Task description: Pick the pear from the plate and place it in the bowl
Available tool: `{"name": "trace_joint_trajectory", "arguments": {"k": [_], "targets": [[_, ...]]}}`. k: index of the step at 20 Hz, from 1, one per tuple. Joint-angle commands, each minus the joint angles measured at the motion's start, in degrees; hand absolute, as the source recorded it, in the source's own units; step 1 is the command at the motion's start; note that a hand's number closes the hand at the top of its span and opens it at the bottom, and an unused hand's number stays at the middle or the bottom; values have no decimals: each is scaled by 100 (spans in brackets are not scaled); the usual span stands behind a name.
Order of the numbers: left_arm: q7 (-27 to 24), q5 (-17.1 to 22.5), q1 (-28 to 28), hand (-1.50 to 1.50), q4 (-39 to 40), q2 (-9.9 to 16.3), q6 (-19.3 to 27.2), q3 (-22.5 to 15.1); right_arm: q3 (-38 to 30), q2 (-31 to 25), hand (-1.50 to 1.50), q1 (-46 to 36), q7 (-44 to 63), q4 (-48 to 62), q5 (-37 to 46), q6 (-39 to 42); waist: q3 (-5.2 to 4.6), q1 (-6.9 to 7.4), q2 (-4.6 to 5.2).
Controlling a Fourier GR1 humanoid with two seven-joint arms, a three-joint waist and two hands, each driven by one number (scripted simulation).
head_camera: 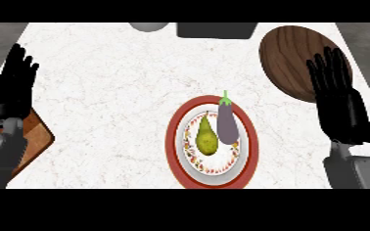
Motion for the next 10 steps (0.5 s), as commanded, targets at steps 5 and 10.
{"name": "trace_joint_trajectory", "arguments": {"k": [5, 10], "targets": [[-678, -268, -35, 0, -785, -528, -1410, -1432, 577, 527, 150, 227, 1166, 490, 708, -1437, 161, -156, -175], [-874, -345, 82, 0, -1071, -794, -1882, -2079, 1499, 894, -150, 414, 2143, 1021, 1831, -2480, 167, -11, -181]]}}
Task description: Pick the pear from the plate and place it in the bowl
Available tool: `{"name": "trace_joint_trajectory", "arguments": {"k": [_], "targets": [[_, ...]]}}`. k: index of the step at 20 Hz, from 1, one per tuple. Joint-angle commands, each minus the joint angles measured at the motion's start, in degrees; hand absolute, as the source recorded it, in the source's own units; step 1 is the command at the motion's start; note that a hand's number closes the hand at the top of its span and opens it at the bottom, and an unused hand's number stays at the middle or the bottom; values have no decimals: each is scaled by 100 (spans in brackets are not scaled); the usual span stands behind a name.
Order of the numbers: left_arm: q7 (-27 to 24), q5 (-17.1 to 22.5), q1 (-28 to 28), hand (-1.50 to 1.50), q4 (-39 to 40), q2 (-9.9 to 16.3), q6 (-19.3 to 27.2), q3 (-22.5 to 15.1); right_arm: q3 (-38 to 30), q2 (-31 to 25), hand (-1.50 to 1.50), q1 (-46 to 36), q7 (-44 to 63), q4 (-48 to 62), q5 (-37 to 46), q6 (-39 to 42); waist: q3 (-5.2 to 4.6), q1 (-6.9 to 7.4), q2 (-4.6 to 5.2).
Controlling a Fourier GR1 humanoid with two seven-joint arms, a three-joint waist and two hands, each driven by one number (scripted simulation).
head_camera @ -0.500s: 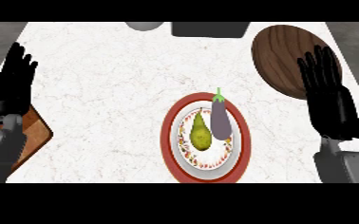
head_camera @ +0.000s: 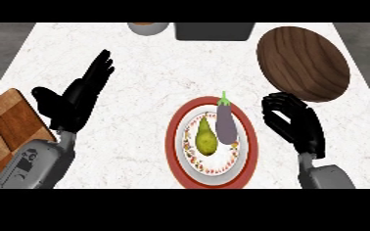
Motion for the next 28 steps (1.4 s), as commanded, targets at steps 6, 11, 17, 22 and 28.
{"name": "trace_joint_trajectory", "arguments": {"k": [6, 11, 17, 22, 28], "targets": [[-529, -396, 519, 0, -305, -385, -473, -838, 1324, 703, -150, -1098, 1285, 1182, 1741, -1165, 57, 137, -42], [-299, -375, 407, 0, -474, -214, -540, -728, 1704, -114, -150, -2157, 3161, 1181, 1947, 211, 47, 169, -74], [-432, -400, 464, 0, -353, -445, -451, -779, 1904, -537, -150, -2819, 4370, 1432, 816, 2934, 47, 237, -29], [-486, -496, 528, 0, -235, -479, -466, -774, 1445, -374, -150, -3657, 5730, 1623, -363, 4214, 57, 121, -38], [-404, -532, 500, 0, -237, -473, -637, -570, 1370, 179, -150, -4155, 6063, 2456, -584, 4291, 64, 79, -45]]}}
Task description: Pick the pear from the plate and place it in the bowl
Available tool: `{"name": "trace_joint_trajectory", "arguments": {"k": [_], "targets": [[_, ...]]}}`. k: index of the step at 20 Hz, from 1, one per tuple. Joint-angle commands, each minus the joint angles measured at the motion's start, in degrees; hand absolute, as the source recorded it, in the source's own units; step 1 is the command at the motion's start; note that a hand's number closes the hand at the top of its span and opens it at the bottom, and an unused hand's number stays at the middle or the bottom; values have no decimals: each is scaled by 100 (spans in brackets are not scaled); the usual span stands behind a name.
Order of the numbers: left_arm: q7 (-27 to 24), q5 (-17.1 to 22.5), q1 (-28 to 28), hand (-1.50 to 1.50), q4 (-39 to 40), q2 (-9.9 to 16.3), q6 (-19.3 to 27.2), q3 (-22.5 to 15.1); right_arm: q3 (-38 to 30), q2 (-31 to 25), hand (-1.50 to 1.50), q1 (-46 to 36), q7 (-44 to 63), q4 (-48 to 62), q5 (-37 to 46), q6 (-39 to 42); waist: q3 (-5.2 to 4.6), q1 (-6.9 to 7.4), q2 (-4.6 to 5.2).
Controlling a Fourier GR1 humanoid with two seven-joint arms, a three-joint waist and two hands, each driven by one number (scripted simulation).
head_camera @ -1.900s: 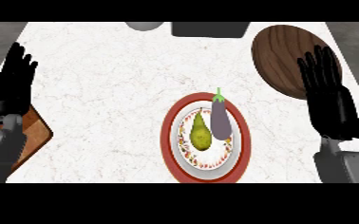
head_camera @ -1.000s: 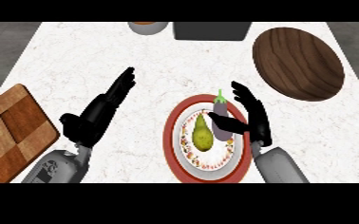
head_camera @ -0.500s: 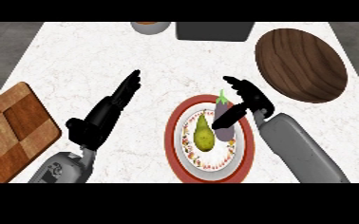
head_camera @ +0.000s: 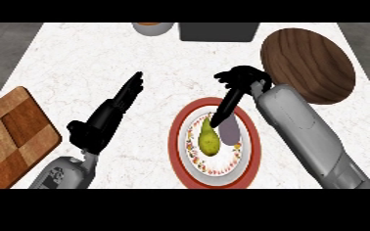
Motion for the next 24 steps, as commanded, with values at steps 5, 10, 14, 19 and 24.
{"name": "trace_joint_trajectory", "arguments": {"k": [5, 10, 14, 19, 24], "targets": [[-122, -168, 116, 0, 105, -145, -116, 89, 82, 277, -150, -494, 665, 839, -154, 633, 4, -33, 2], [-213, -65, 48, 0, 355, -103, -448, 442, 80, 485, -150, -730, 971, 544, -62, 400, 2, -92, -14], [308, -287, -52, 0, -9, -330, -194, 404, 304, 505, -150, -255, 706, 120, 449, 132, 5, -118, -26], [-115, -448, 404, 0, -58, -305, -406, 437, 476, 712, -150, 203, 911, -540, 931, -393, 5, -123, -33], [-67, -564, 319, 0, 58, -425, -424, 497, 651, 374, -150, 474, 440, -340, 1539, -176, 5, -125, -19]]}}
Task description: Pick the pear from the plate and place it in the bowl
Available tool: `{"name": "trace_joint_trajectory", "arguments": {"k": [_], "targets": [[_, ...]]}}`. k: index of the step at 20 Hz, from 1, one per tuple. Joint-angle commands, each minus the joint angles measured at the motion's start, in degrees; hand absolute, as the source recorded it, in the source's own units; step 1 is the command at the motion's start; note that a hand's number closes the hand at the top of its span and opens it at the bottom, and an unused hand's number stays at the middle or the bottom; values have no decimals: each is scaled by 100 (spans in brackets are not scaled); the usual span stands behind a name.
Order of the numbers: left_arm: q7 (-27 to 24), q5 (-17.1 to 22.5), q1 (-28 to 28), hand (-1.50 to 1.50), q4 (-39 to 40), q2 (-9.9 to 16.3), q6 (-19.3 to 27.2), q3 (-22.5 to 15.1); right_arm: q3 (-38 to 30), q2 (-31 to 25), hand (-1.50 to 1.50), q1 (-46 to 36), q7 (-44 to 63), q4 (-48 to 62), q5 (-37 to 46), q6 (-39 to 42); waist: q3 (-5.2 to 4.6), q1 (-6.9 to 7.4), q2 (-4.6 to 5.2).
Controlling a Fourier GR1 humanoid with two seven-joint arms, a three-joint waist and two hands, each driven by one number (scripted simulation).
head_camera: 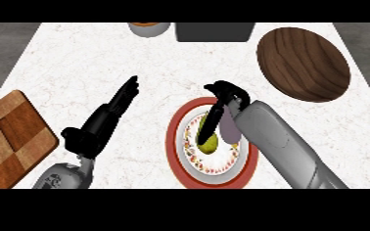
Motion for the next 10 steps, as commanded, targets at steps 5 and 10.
{"name": "trace_joint_trajectory", "arguments": {"k": [5, 10], "targets": [[83, -242, -177, 0, 184, -214, -120, 113, -47, 5, -150, 275, 376, 62, 583, 53, 1, -1, 15], [-41, -287, 38, 0, 41, -293, -202, 215, -72, 311, -150, 534, 277, 309, 837, -45, 1, 12, 15]]}}
